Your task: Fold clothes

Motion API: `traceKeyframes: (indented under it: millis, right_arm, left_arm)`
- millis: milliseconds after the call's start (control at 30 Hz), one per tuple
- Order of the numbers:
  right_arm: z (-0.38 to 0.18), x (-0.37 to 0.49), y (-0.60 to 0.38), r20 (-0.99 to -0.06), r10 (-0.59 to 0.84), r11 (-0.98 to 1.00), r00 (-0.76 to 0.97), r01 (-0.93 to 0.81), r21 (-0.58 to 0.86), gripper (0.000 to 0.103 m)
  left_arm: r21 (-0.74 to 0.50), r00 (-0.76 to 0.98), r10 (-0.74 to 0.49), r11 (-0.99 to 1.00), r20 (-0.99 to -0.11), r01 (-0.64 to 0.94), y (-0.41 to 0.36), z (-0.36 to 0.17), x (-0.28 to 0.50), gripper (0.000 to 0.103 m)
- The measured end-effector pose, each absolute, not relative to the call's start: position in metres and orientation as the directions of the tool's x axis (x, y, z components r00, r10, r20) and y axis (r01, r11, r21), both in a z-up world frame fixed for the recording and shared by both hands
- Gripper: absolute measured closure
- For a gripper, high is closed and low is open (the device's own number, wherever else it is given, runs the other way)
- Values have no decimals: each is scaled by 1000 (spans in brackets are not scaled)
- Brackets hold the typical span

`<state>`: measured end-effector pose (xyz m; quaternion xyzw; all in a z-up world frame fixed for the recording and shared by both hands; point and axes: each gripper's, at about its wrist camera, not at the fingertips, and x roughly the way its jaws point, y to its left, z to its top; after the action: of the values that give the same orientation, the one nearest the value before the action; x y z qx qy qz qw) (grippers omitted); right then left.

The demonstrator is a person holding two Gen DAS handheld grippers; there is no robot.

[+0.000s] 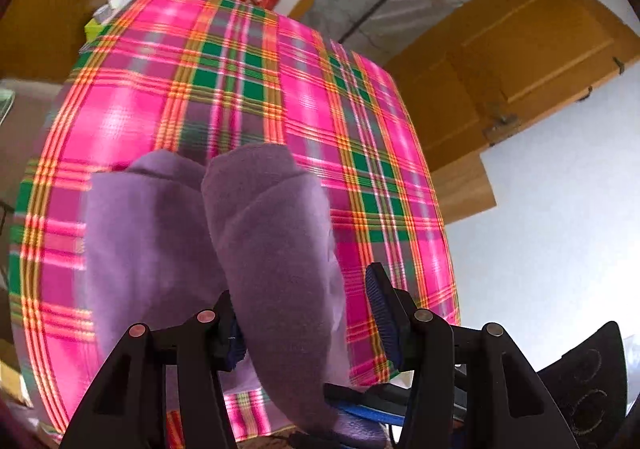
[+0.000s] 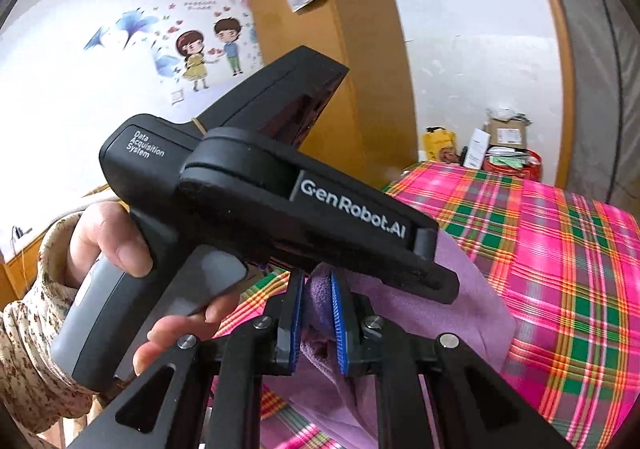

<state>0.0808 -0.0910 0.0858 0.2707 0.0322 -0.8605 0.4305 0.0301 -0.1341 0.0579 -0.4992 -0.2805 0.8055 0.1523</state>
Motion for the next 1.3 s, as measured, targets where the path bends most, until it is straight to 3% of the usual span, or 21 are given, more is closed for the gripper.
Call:
traceKeyframes:
  millis: [367,800,1000,1100,1200,1300]
  right_arm:
    - [46,74,-158,-580,-723,-566,-375,803,186,90]
    - [-28,68,-207,-724,-614,-586,-314,795,153,90]
    - [-22,67,-188,-702,-672,-541,-235,803,249,83]
    - [-4,66,-152,-623,-750,-519,-223,783,344,83]
    - [19,64,-113,-546,-787,-532,-287,764,365,82]
    - [25,55,-83,-559,-714,-645,-422,707,290,81]
  left_arm:
    - [-660,-430,555,-738,-712,140,-192,-6,39,50]
    - [-789,-435,670,-582,-601,194,-233,-82,38,48]
    - [-763,-507,617,-632,-602,138,-239,-68,51,48]
    - [-769,-532,607,-622,-590,144,-249,-66,54,48]
    - [-777,-543,605,-610,-582,153,-251,-65,54,48]
    - [-777,-550,604,-613,-576,141,-246,-64,60,48]
